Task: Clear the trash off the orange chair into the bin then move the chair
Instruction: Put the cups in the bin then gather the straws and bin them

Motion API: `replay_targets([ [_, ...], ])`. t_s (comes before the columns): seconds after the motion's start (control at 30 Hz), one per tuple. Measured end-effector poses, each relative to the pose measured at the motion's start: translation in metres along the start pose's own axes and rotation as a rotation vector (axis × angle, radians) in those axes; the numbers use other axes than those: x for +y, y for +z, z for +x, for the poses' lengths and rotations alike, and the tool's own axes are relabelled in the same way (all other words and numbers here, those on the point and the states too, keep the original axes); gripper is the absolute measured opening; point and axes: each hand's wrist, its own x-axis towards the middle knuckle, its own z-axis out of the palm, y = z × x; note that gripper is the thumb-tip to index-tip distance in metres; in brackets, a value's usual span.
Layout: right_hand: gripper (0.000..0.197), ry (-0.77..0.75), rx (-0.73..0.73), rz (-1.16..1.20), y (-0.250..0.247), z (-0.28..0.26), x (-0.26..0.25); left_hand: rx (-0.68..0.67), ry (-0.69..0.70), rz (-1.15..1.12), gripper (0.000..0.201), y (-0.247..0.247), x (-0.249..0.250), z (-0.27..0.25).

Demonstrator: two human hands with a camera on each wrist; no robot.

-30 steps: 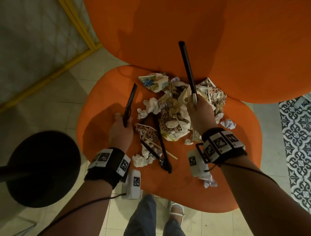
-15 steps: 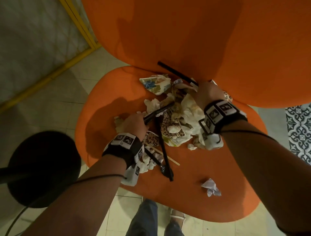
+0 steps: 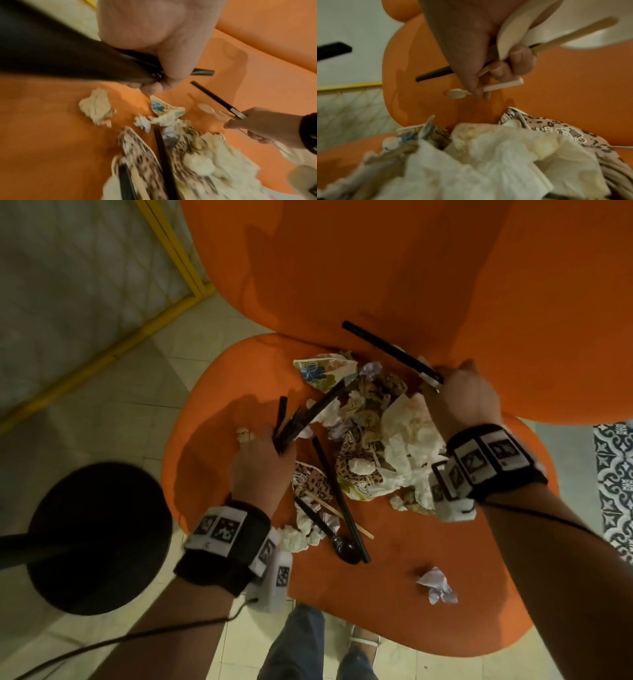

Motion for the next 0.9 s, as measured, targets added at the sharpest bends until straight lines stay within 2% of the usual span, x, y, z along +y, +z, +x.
replay_targets([
  [0.13,0.03,-0.039,0.078,0.28,-0.011,-0.062,-0.01,-0.04,-0.124,-0.186,0.013,0.024,-0.011,-0.029],
  [0.17,0.03,-0.025,0.034,0.365,-0.009,-0.08,-0.015,-0.048,-0.153,-0.211,0.013,0.028,-0.013,-0.033],
  [0.23,0.028,0.033,-0.173,0.443,0.004,-0.115,-0.026,-0.065,-0.23,-0.27,0.017,0.033,-0.018,-0.04],
  [0.33,0.026,0.029,-0.467,0.35,0.042,-0.155,-0.042,-0.087,-0.335,-0.369,0.027,0.041,-0.029,-0.05],
  [0.43,0.025,0.026,-0.551,0.295,0.079,-0.17,-0.047,-0.106,-0.372,-0.354,0.041,0.055,-0.042,-0.059],
  [0.53,0.031,0.029,-0.573,0.265,0.094,-0.169,-0.05,-0.137,-0.389,-0.346,0.044,0.063,-0.049,-0.067],
  [0.67,0.029,0.013,-0.581,0.211,0.098,-0.162,-0.049,-0.189,-0.424,-0.379,0.028,0.068,-0.049,-0.065],
  [0.8,0.025,0.051,-0.487,0.263,0.098,-0.159,-0.035,-0.229,-0.399,-0.367,0.027,0.073,-0.046,-0.055],
  [0.9,0.032,0.094,-0.433,0.292,0.093,-0.158,-0.029,-0.245,-0.387,-0.377,0.027,0.073,-0.044,-0.049],
])
